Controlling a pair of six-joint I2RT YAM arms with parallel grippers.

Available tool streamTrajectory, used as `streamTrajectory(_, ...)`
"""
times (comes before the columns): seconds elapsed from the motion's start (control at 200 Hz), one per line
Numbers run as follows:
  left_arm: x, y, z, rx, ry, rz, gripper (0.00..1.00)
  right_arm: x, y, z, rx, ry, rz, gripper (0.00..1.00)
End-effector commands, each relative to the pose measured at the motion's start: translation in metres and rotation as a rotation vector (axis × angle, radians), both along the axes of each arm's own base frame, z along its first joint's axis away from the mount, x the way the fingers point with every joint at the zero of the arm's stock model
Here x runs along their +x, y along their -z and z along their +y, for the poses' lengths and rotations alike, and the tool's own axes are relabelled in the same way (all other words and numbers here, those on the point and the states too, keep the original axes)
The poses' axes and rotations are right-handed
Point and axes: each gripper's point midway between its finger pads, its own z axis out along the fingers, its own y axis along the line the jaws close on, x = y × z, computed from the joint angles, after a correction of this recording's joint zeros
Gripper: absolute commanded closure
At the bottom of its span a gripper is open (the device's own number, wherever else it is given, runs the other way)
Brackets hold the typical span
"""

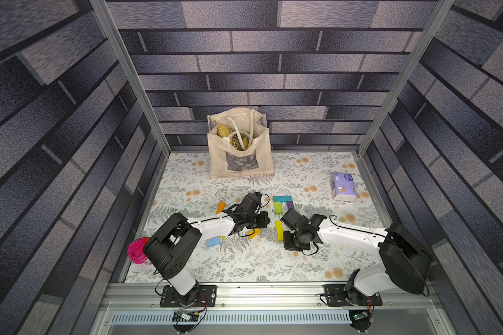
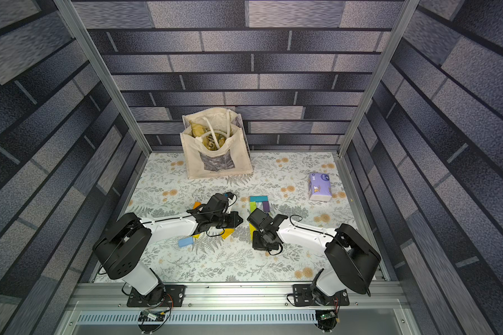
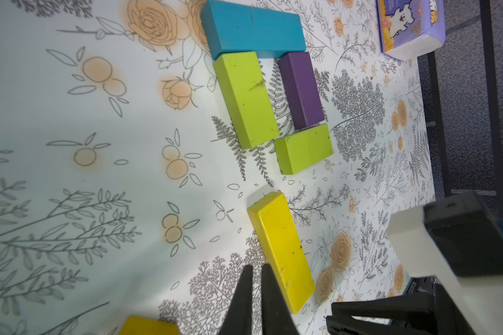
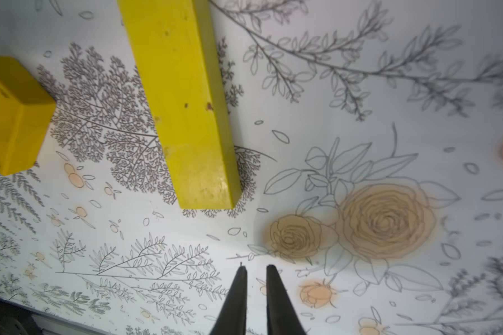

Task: Assemble the letter p with building blocks
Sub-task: Assemble the building block at the center of the board.

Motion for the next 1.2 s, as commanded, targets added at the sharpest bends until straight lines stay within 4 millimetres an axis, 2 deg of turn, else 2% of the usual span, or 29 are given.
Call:
streamTrajectory(0.0,-0.009,0.005,-0.006,0.032,0.057,0.03,0.91,0.005,0.001,0.01,0.089,0.052,0.021,1.0)
streamTrajectory(0.185,-0.017,0.013,-0.015,0.046,0.095,0.064,0.97,0.011,0.007,0.009,0.143,0.094,0.034,1.0)
streamTrajectory(0.456,-0.019,0.021,-0.024,0.057,0.119,0.095,1.0,0.021,0.019,0.011,0.196,0.154,0.061,1.0)
streamTrajectory(0.536,-0.019,0.023,-0.023,0.063,0.116,0.098,1.0,0.024,0.023,0.007,0.201,0.181,0.061,1.0)
streamTrajectory(0.786,-0.018,0.029,-0.025,0.078,0.125,0.12,1.0,0.03,0.032,0.013,0.253,0.214,0.093,1.0)
streamTrajectory(1.197,-0.008,0.039,-0.015,0.099,0.079,0.14,1.0,0.03,0.035,0.0,0.24,0.265,0.092,1.0)
